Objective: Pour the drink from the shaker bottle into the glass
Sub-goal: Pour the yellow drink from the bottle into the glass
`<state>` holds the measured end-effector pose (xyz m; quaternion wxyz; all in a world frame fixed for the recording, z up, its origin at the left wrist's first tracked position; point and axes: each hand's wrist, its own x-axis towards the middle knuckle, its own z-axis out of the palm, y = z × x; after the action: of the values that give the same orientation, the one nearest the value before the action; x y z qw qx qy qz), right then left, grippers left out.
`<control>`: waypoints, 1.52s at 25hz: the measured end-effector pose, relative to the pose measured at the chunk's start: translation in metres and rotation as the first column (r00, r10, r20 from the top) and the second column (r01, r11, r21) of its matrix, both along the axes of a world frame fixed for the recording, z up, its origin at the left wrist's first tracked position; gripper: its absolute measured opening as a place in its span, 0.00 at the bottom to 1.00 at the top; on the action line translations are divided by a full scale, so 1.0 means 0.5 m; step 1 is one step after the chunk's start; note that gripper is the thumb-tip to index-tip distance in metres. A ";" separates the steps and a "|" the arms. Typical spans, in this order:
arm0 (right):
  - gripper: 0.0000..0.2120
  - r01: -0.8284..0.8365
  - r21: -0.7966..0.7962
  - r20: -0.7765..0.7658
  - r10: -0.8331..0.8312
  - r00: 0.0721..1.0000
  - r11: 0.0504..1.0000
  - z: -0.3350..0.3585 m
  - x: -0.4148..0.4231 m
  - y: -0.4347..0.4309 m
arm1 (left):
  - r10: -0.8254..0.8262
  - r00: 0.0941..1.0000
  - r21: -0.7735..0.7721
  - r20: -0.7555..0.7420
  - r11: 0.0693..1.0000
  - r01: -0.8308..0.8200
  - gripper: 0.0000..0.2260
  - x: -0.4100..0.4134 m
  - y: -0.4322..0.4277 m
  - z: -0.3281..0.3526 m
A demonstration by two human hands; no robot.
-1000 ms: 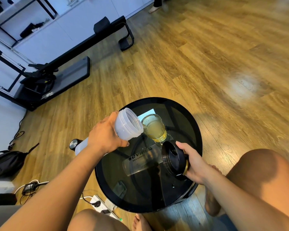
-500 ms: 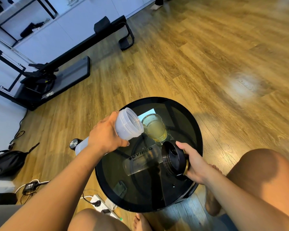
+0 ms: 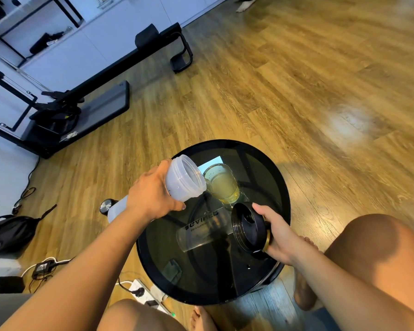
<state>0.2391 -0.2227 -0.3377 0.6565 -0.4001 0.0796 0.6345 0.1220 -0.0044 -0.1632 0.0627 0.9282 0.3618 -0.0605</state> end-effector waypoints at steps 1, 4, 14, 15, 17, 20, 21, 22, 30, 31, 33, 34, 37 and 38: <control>0.31 -0.002 0.001 0.000 0.002 1.000 1.000 0.000 0.001 0.000 | 0.000 1.000 -0.001 0.001 1.000 0.000 0.42 0.000 0.001 0.001; 0.30 -0.001 0.005 -0.002 0.001 1.000 1.000 -0.001 0.000 0.001 | -0.003 1.000 0.000 0.004 1.000 0.003 0.42 0.000 0.003 0.001; 0.31 0.015 0.011 -0.011 -0.015 1.000 1.000 0.011 0.000 0.000 | -0.013 1.000 0.016 0.005 1.000 0.013 0.43 -0.001 0.002 0.000; 0.31 0.015 0.008 -0.011 -0.015 1.000 1.000 0.012 0.000 0.000 | -0.014 1.000 0.015 0.005 1.000 0.014 0.43 -0.001 0.002 -0.001; 0.30 0.015 0.006 -0.014 -0.015 1.000 1.000 0.014 0.001 0.000 | -0.017 1.000 0.016 0.004 1.000 0.017 0.43 0.000 0.003 -0.001; 0.31 0.019 0.001 -0.017 -0.019 1.000 1.000 0.014 0.001 -0.001 | -0.014 1.000 0.019 -0.001 1.000 0.014 0.44 0.000 0.002 -0.002; 0.31 0.018 0.004 -0.018 -0.018 1.000 1.000 0.014 0.001 0.000 | -0.016 1.000 0.020 -0.001 1.000 0.016 0.44 0.001 0.002 -0.002; 0.31 0.017 0.008 -0.020 -0.017 1.000 1.000 0.014 0.001 -0.001 | -0.018 1.000 0.021 0.000 1.000 0.018 0.43 0.001 0.002 -0.002; 0.31 0.026 0.016 -0.026 -0.025 0.999 1.000 0.012 0.000 0.002 | -0.009 1.000 0.016 -0.009 1.000 0.009 0.44 0.002 -0.001 -0.002; 0.31 0.027 0.017 -0.024 -0.026 0.999 1.000 0.011 0.000 0.002 | -0.010 1.000 0.015 -0.008 1.000 0.010 0.43 0.002 0.000 -0.001; 0.31 0.023 0.021 -0.021 -0.023 1.000 1.000 0.011 0.000 0.002 | -0.010 1.000 0.011 -0.006 1.000 0.010 0.43 0.001 0.001 0.000; 0.30 0.023 0.024 -0.021 -0.023 1.000 0.999 0.012 0.000 0.002 | -0.011 1.000 0.009 -0.004 1.000 0.011 0.42 0.001 0.001 0.000; 0.30 0.030 0.026 -0.018 -0.029 0.999 0.999 0.011 0.000 0.003 | -0.009 1.000 0.002 0.007 1.000 0.009 0.42 0.002 0.002 0.002; 0.30 0.032 0.025 -0.017 -0.031 0.999 0.999 0.011 0.000 0.003 | -0.011 1.000 0.002 0.007 1.000 0.011 0.42 0.002 0.001 0.002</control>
<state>0.2390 -0.2211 -0.3324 0.6706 -0.3853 0.0834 0.6284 0.1232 -0.0037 -0.1621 0.0630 0.9304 0.3566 -0.0571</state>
